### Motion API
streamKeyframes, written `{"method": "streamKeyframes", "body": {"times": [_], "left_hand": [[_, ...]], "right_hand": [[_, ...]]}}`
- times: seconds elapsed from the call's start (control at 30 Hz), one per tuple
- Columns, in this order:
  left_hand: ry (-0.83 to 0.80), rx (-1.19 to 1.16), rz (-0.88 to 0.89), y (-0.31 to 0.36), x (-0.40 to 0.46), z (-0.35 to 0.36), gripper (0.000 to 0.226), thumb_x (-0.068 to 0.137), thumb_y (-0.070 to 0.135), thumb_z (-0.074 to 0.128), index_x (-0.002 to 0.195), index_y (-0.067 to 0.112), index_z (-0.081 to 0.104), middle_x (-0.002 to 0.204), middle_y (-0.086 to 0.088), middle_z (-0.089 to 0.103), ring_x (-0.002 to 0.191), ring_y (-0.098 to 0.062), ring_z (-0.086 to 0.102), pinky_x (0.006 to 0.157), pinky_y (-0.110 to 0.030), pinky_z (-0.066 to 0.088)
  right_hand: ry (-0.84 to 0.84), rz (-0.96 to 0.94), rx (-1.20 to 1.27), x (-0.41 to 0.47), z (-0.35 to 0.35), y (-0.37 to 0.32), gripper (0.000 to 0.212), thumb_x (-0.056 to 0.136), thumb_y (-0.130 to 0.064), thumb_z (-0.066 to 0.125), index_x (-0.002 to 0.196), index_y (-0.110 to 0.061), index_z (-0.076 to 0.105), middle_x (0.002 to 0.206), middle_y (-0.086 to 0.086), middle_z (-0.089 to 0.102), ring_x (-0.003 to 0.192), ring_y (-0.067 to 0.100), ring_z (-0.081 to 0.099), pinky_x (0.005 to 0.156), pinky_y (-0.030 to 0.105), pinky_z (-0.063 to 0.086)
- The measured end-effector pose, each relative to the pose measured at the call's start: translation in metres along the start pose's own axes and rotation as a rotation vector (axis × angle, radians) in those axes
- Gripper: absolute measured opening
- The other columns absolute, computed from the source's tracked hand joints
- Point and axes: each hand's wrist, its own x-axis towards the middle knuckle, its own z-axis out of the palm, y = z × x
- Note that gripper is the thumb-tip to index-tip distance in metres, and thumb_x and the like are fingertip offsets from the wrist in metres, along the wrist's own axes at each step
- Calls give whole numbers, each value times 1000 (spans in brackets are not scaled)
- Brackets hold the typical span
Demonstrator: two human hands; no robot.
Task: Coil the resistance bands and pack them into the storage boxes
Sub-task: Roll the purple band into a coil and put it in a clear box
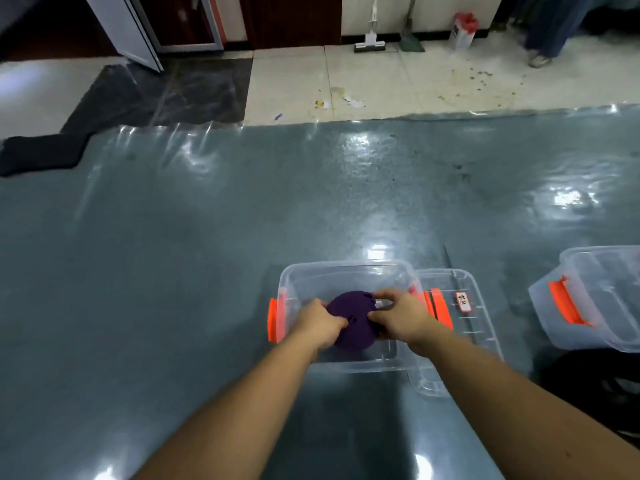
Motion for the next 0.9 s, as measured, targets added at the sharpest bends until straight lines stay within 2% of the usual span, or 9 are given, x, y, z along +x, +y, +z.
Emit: {"method": "streamKeyframes", "body": {"times": [0.1,0.23,0.37,0.4,0.47,0.53,0.7,0.8,0.9], "left_hand": [[-1,52,-57,-4,11,5,41,78,32,79,111,16,59,100,-4,70,88,-22,68,73,-35,57],[-9,137,-114,-12,26,9,43,75,36,77,110,15,64,94,-5,72,83,-23,69,71,-38,58],[19,133,-151,-13,39,15,71,81,35,77,141,13,46,107,-4,66,89,-24,65,59,-35,52],[27,121,-150,-13,41,17,70,82,35,77,140,13,45,111,-5,66,93,-25,66,64,-38,55],[49,115,-144,-13,47,21,60,82,35,79,132,15,51,117,-7,67,100,-27,67,84,-43,59],[75,103,-133,-15,50,25,53,81,36,79,125,18,56,118,-7,67,102,-27,67,92,-42,58],[128,85,-127,-15,57,31,37,80,34,77,111,25,58,127,-10,58,92,-24,65,90,-38,57],[138,91,-110,-17,60,32,36,82,34,77,111,23,58,121,-8,63,97,-26,65,90,-40,57],[156,76,-82,-20,61,33,34,85,32,78,107,21,54,115,-7,67,99,-24,64,80,-34,50]], "right_hand": [[23,-8,-236,19,13,6,47,88,-9,71,133,-17,58,99,15,76,88,31,76,79,51,64],[19,30,-342,36,26,18,50,89,-13,66,137,-15,54,111,14,74,103,32,72,92,49,59],[51,48,-361,44,29,16,46,93,-10,64,138,-15,55,118,16,72,109,32,69,98,46,56],[62,44,-370,46,28,15,46,94,-10,63,138,-16,55,120,16,71,112,32,68,100,44,55],[94,17,-415,49,27,13,48,94,-10,62,141,-18,56,127,17,68,119,31,63,104,41,52],[121,7,-424,52,27,12,50,93,-10,60,142,-20,57,132,16,65,119,31,63,104,40,52],[147,-6,-417,55,29,13,50,94,-7,57,143,-18,58,139,14,62,120,31,65,106,37,50],[157,-11,-423,60,30,14,48,94,-7,57,141,-18,60,139,14,60,121,33,63,108,40,49],[170,-18,-399,63,31,16,51,92,-7,58,141,-20,60,140,14,58,120,32,64,110,43,48]]}}
